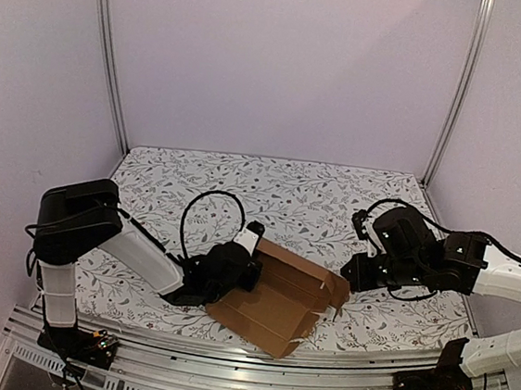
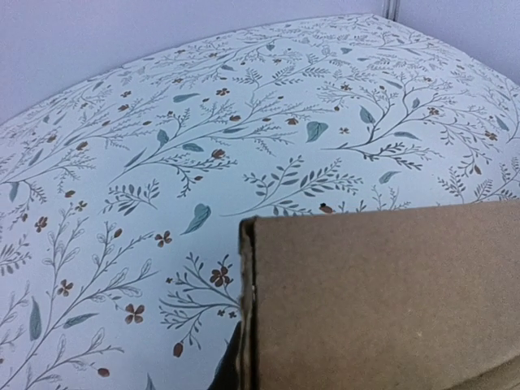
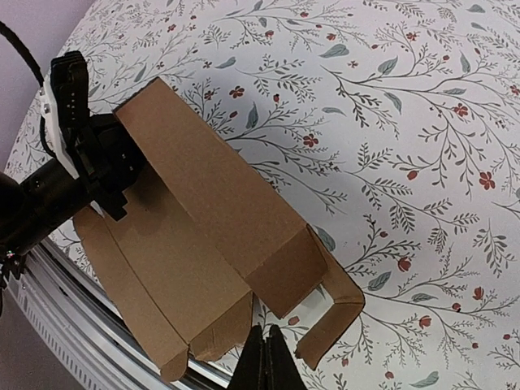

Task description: Fold the paper box

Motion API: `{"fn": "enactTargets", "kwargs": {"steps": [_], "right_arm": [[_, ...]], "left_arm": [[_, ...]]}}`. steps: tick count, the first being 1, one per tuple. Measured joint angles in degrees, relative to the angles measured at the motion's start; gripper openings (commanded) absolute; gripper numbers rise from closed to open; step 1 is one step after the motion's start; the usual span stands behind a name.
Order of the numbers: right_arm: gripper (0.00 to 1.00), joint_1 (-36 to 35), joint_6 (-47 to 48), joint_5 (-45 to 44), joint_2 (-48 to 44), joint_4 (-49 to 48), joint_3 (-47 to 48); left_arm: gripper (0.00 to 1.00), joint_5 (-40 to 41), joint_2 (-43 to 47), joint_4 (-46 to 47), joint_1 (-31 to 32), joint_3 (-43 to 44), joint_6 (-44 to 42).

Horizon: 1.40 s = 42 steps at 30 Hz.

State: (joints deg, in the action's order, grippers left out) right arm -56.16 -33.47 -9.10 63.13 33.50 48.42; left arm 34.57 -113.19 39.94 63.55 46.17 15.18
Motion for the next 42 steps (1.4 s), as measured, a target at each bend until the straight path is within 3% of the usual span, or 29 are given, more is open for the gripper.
{"fn": "enactTargets", "kwargs": {"steps": [9,23,42], "right_arm": [[0.0,0.5,-1.7,-0.4,6.7,0.7,1.1],[0.0,0.9,-4.3,-1.5,14.2,-2.1,1.6],[0.0,1.0,-14.0,0.0,12.5,-14.7,-5.1]], "left_arm": [[0.0,5.5,1.2,-9.0,2.4,1.8,5.9],[0.0,6.8,2.2,-15.8,3.5,4.1,8.6],[0.0,3.3,5.1,-25.2,3.5,6.1,15.3]]}}
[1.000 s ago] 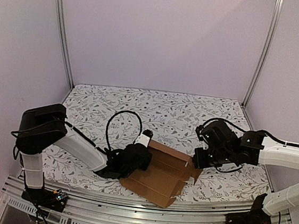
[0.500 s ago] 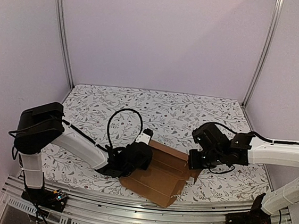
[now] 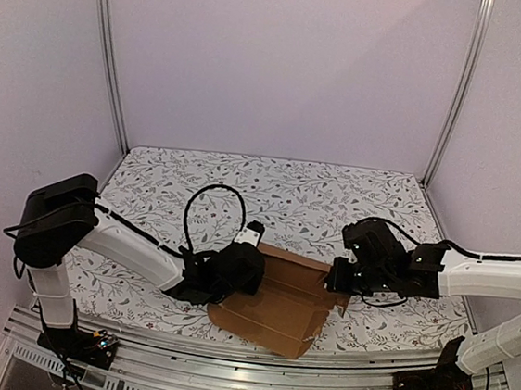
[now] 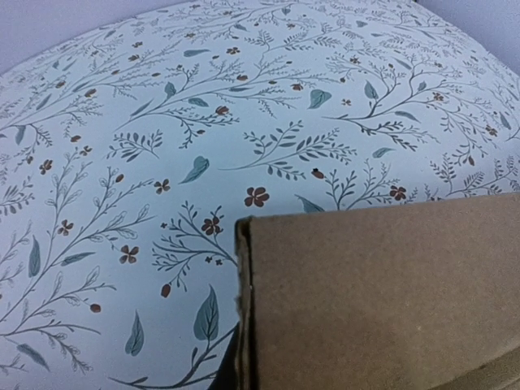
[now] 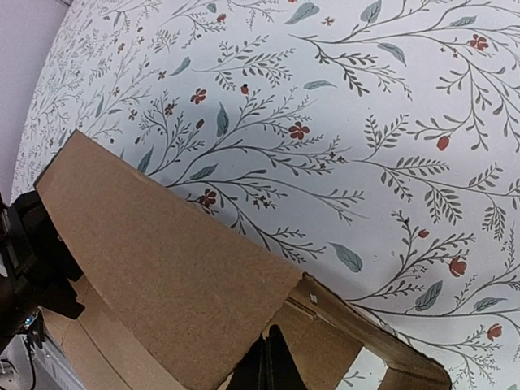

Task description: Fold the paper box

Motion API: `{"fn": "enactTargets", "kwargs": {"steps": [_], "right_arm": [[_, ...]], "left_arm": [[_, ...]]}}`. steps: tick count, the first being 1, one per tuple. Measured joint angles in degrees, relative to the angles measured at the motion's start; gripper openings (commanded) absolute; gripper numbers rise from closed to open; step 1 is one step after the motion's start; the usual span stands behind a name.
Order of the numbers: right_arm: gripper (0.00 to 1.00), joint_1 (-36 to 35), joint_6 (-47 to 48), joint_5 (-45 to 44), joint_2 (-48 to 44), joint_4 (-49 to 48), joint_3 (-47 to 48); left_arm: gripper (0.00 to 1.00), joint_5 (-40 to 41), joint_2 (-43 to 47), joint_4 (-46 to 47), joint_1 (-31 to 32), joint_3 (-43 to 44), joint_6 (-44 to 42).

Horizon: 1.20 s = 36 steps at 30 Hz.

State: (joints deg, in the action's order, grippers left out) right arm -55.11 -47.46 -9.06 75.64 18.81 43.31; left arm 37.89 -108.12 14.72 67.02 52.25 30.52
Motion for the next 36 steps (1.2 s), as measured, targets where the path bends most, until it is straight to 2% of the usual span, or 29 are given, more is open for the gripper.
{"fn": "enactTargets", "kwargs": {"steps": [15,22,36], "right_arm": [[0.0,0.0,-1.3,-2.7,-12.8,-11.8,-1.5],[0.0,0.0,2.0,-1.4,-12.9,-9.7,2.2],[0.0,0.0,12.3,7.7,-14.1,-5.2,7.0]], "left_arm": [[0.0,-4.0,7.9,-0.5,0.0,2.0,4.6],[0.0,-3.8,8.3,-0.5,-0.3,2.8,4.9],[0.0,-5.0,8.3,-1.7,-5.4,3.4,4.6]]}}
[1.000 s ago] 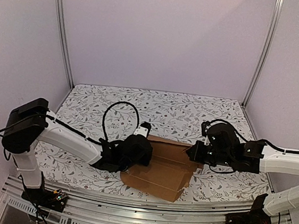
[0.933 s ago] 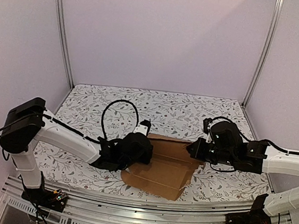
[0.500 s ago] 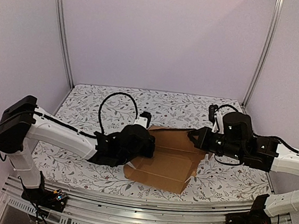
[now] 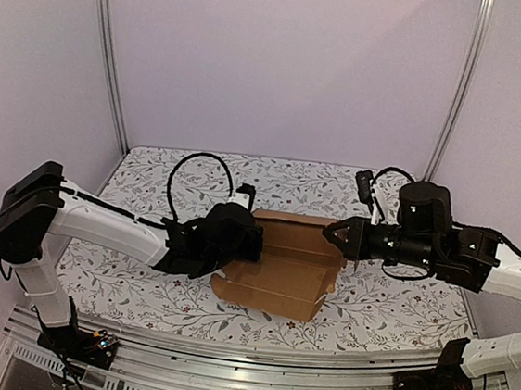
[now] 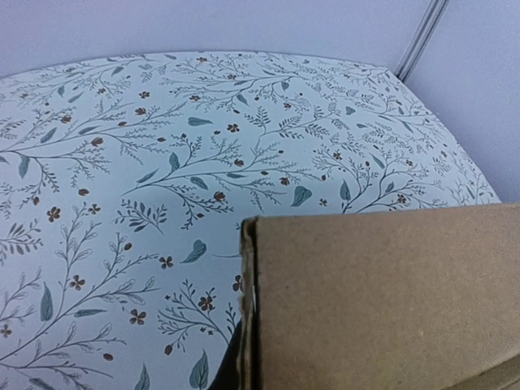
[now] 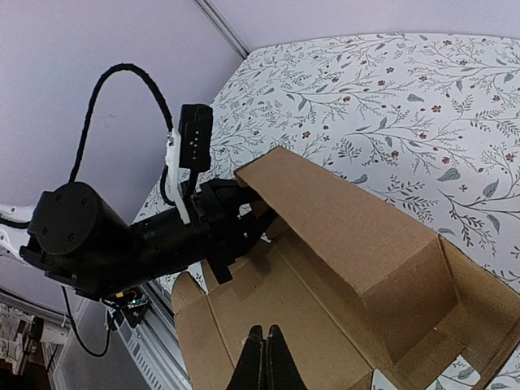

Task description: Fold the paper box

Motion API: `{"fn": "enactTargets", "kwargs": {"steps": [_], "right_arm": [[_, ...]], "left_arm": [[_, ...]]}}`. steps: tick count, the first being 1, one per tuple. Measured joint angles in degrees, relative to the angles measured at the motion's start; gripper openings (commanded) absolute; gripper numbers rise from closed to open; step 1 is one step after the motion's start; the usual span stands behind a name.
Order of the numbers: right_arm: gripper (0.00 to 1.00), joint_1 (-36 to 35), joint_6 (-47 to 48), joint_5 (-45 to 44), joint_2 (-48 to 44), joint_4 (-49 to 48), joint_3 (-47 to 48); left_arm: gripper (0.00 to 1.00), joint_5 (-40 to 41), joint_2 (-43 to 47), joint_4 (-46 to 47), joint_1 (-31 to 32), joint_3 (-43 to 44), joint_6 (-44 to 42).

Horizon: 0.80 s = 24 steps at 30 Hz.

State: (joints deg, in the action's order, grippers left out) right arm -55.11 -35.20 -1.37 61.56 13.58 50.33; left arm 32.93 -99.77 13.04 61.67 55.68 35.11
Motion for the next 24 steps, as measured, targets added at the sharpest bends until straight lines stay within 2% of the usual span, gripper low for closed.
{"fn": "enactTargets", "kwargs": {"steps": [12,17,24], "right_arm": [[0.0,0.0,8.0,2.6,-13.0,2.0,-1.6],[0.0,0.0,10.3,2.6,-18.7,-0.1,-6.1],[0.0,0.0,12.7,3.7,-20.7,-7.1,-11.9]], "left_arm": [[0.0,-4.9,4.8,-3.0,-3.4,0.0,2.4],[0.0,-8.2,7.8,-3.5,-4.5,0.0,5.8],[0.0,-13.6,11.1,-3.5,-5.5,0.3,12.2]]}}
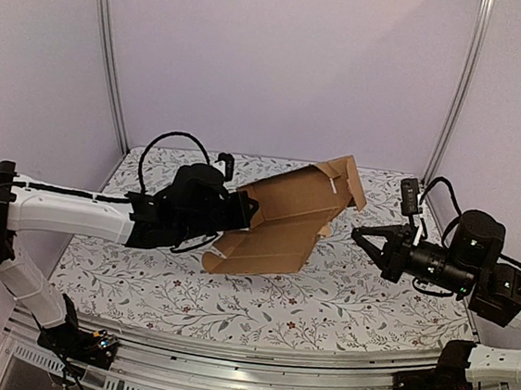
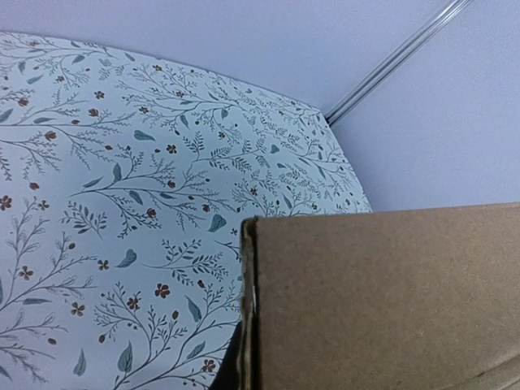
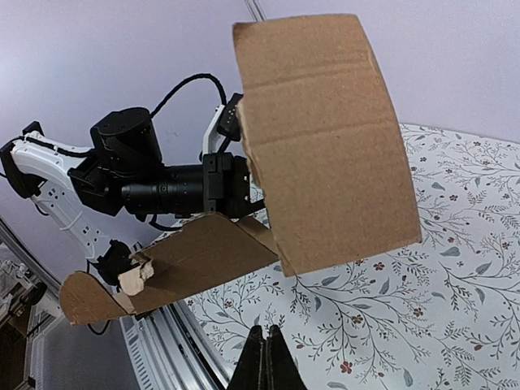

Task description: Fold the paper box

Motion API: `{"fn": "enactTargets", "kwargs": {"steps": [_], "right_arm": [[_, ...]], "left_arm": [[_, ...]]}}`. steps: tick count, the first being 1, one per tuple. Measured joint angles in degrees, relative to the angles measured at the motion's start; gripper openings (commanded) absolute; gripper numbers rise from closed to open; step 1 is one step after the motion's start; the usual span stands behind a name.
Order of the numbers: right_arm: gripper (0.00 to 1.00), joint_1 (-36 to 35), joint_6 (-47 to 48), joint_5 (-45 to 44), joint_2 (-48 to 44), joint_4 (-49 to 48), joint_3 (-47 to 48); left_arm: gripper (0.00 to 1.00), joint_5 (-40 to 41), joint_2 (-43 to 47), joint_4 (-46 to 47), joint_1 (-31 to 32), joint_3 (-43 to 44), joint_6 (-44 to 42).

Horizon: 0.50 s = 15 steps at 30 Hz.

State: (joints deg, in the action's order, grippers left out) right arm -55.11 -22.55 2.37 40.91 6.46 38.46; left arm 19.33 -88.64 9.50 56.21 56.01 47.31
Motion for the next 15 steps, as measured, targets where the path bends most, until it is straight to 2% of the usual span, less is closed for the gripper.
{"fn": "enactTargets", "kwargs": {"steps": [9,15], "right_arm": [[0.0,-0.4,1.0,-0.3,5.8,-15.3,-2.3],[0.0,-1.1,1.0,-0.3,11.5,-21.2,-0.7]], "left_arm": [[0.0,-4.6,3.3,0.5,-0.3,0.0,5.0],[0.0,-5.8,4.1,0.6,-0.3,0.0,6.0]]}}
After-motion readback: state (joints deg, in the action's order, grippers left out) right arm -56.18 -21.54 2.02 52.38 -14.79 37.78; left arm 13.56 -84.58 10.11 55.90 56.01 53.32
